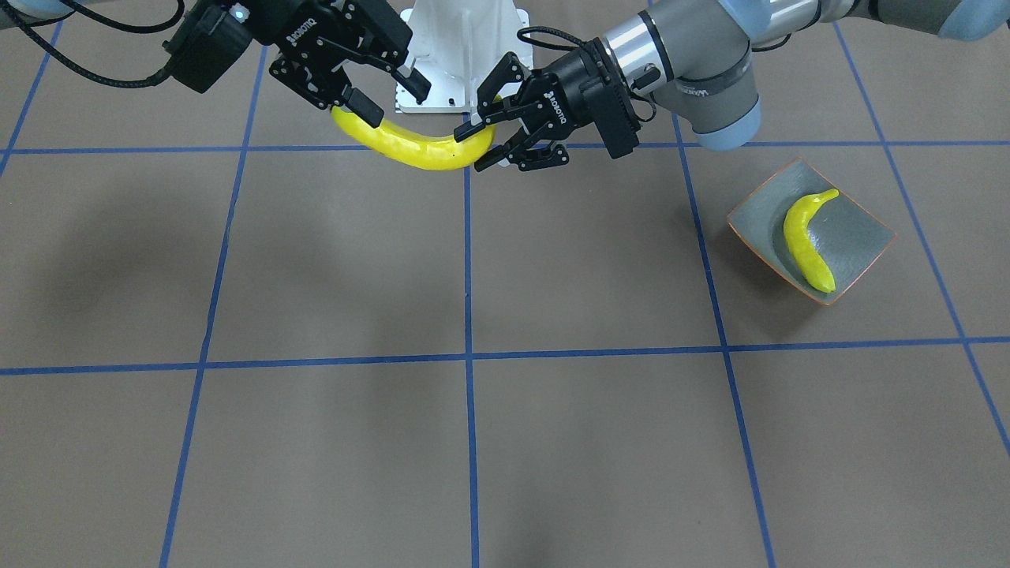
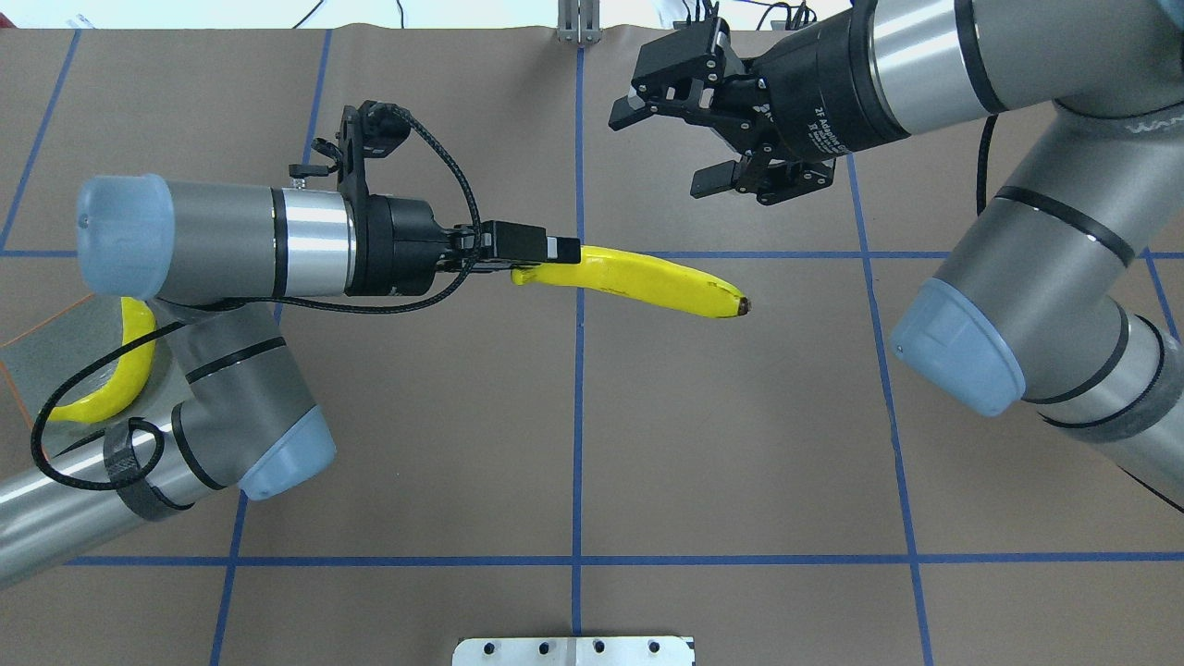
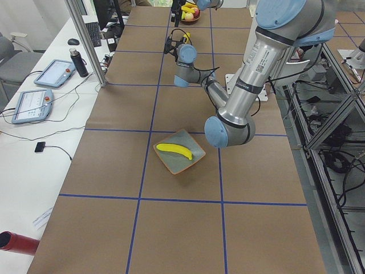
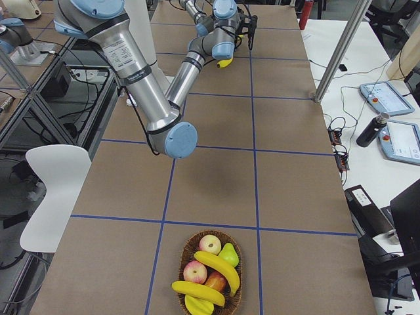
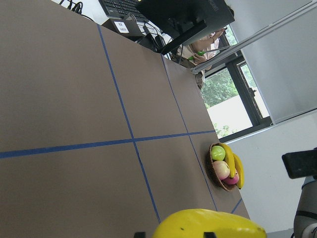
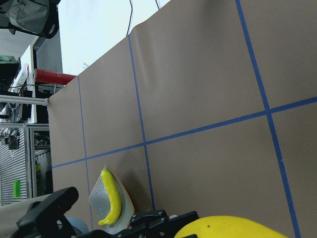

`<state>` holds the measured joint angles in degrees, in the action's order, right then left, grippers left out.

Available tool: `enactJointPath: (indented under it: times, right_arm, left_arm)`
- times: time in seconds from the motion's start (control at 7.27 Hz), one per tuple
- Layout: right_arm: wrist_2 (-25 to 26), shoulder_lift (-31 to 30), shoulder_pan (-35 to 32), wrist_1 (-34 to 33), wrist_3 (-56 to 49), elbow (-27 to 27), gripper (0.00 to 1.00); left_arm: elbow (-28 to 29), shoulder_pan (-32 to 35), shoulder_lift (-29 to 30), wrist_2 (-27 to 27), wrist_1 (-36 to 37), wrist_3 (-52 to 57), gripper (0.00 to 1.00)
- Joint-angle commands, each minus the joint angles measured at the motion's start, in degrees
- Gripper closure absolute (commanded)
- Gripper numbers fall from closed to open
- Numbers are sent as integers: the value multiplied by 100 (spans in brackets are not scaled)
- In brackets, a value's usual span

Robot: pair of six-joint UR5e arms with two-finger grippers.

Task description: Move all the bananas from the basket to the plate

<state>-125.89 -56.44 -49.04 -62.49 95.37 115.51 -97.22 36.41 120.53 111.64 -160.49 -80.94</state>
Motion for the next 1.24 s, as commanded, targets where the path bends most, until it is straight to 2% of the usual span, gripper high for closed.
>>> enactJointPath:
  times: [0.0, 0.28, 0.55, 0.69, 1.1]
  right_arm:
    - [-75, -86, -253, 35, -36, 33, 0]
    - [-155, -516, -640, 9, -36, 270, 0]
    - [-155, -981, -1061, -35, -158, 131, 0]
    - [-155, -1375, -1264, -44, -620, 34, 0]
    - [-155, -2667, -1853, -35, -3051, -458, 0]
  left_arm:
    - [10, -3, -90, -2, -9, 16, 100]
    - [-34, 6, -300, 6, -26, 25, 100]
    - [-87, 85, -686, 6, -35, 34, 100]
    - [-244, 181, -1071, 6, -44, 51, 100]
    - [-912, 865, -2669, 59, -123, 43, 100]
